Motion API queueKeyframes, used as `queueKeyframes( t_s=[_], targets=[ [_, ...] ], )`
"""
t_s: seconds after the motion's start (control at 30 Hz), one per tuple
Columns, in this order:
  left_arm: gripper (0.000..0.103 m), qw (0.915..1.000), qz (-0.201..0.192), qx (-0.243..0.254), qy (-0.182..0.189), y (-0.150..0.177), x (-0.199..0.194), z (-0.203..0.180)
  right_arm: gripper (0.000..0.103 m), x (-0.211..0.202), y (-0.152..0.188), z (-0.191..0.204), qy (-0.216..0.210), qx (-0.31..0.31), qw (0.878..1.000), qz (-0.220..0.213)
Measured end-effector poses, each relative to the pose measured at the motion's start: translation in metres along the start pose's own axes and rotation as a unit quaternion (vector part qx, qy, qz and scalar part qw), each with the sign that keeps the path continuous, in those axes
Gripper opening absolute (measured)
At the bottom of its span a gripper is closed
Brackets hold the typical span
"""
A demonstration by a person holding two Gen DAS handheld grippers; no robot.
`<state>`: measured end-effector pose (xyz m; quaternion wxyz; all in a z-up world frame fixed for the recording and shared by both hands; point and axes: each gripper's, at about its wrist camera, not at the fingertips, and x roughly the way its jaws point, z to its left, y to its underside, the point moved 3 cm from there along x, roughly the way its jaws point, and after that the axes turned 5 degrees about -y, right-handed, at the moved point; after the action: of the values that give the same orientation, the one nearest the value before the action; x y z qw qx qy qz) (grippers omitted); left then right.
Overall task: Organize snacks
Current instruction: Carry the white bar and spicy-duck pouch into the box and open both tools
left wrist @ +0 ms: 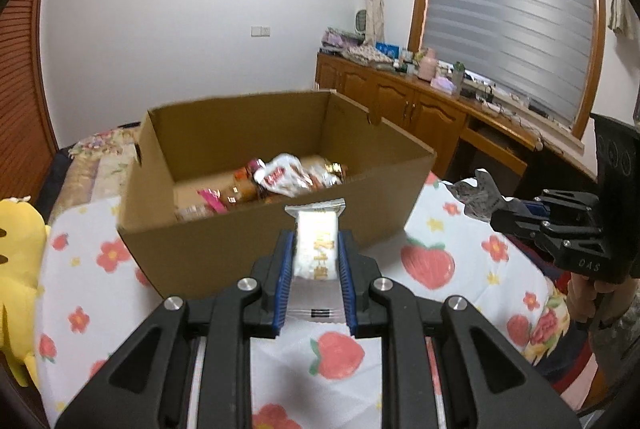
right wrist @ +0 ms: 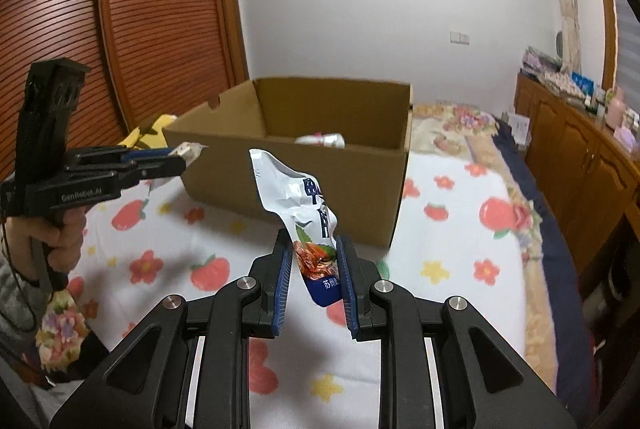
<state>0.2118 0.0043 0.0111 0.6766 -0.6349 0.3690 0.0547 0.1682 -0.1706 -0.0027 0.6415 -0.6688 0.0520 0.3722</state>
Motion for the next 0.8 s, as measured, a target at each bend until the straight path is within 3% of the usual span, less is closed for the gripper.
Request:
queueKeyframes(
  t_s=[0.43,0.8],
  targets=[
    [0.019,0.9996,-0.022,0.001,-0.015,-0.046,-0.007,0.018,0.021,-0.009,-0.061,0.012,0.006,-0.061,0.997,-0.035],
    [0.019,0.998,-0.02,0.017,-0.057,-0.075,0.015,0.036,0.021,0.022,-0.105,0.019,0.005,-0.096,0.995,-0.033]
  ],
)
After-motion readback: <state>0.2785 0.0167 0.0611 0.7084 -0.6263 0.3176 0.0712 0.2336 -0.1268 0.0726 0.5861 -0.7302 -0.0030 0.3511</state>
